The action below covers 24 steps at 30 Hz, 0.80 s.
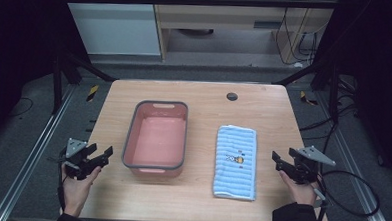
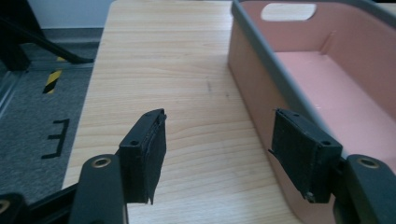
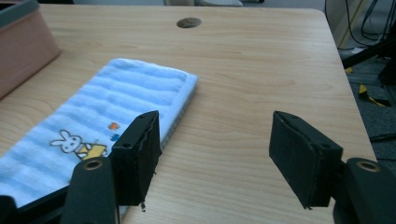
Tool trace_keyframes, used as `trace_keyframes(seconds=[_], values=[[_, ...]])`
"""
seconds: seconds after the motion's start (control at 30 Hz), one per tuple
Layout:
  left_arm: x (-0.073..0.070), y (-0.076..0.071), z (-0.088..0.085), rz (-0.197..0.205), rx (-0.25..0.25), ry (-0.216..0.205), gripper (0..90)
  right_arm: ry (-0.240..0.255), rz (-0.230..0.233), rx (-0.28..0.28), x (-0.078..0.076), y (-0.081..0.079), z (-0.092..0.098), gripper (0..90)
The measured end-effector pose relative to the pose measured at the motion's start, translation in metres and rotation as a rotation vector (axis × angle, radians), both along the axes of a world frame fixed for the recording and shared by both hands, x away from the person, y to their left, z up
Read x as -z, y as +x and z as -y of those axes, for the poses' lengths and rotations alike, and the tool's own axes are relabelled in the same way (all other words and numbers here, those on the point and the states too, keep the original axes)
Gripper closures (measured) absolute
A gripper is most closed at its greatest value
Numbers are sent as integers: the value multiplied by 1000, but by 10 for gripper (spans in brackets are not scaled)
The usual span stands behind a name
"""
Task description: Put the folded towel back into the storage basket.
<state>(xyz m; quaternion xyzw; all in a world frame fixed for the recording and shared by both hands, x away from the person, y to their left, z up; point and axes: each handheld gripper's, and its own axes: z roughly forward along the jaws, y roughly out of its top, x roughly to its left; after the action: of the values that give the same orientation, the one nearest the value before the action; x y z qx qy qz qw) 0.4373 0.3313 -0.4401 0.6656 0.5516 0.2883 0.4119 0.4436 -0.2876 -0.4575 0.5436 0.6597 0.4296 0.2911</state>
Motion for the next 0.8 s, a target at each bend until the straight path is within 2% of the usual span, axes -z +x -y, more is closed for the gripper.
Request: trace_keyframes(seconds=[0.07,0.1,0.27,0.4,0.8], values=[[-2,-1,2,5,6,4,343,-1,10,-13,-4,-1,-3,345],[-5,-3,6,10,11,19,337,1,13,-21,-5,-1,-5,345],[-13,-6,10,27,27,16,294,-12,19,-40,-9,-1,-11,353],[-20,-10,16,47,42,11,272,-42,30,-45,-11,-1,-15,352],[-31,-15,28,68,73,-3,258,-36,45,-56,-18,-2,-18,306]])
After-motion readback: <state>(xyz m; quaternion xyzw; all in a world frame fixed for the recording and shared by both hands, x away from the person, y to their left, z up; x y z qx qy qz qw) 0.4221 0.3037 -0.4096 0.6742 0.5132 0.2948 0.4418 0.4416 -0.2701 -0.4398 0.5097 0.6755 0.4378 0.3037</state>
